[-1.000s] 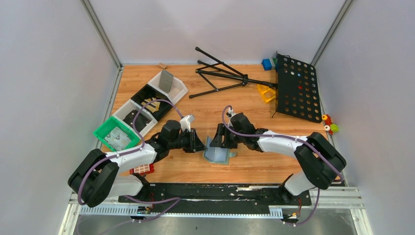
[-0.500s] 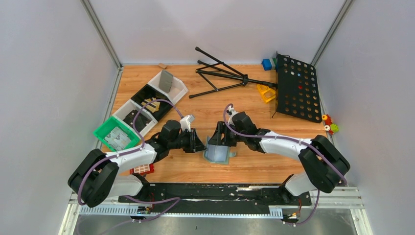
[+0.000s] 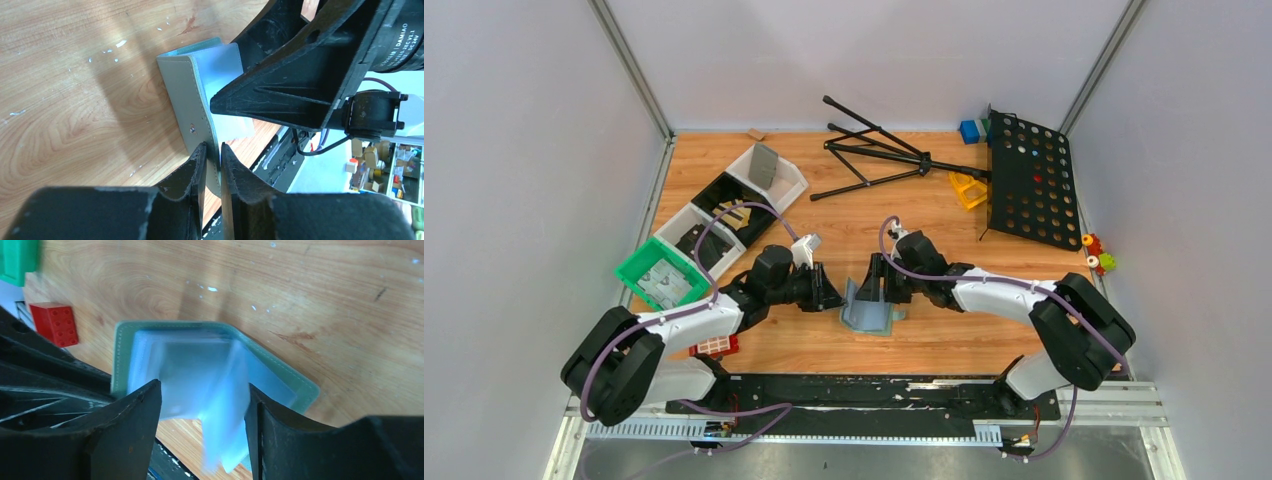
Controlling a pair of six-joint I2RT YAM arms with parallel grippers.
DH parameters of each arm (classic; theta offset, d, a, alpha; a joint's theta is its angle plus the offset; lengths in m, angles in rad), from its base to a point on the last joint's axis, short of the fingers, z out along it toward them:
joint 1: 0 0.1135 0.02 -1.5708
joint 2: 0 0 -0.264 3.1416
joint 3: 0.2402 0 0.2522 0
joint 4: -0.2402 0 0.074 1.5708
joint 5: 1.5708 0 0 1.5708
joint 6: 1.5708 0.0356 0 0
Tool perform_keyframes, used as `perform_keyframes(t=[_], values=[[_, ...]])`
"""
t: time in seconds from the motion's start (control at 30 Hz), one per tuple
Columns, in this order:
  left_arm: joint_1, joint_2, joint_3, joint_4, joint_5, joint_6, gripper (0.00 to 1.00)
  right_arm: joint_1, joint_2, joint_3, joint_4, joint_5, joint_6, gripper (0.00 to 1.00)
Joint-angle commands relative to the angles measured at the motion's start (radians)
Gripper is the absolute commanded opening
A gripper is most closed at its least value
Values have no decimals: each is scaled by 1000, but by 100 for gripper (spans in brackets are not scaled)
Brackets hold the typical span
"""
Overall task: Take the credit cards out of the card holder
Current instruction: Remove the credit card from the card holder.
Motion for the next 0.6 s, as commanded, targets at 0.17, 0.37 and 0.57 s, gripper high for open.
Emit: perform_keyframes(t=[0.17, 0.37, 0.57], values=[[-5, -30, 45, 2, -1, 22, 22, 5, -45, 23, -133, 96, -78, 54], [-5, -26, 45, 2, 0, 24, 22, 6, -93, 30, -191, 133, -96, 50], [-6, -16, 51, 0, 4, 25, 23, 6, -170, 68, -259, 174, -119, 51]])
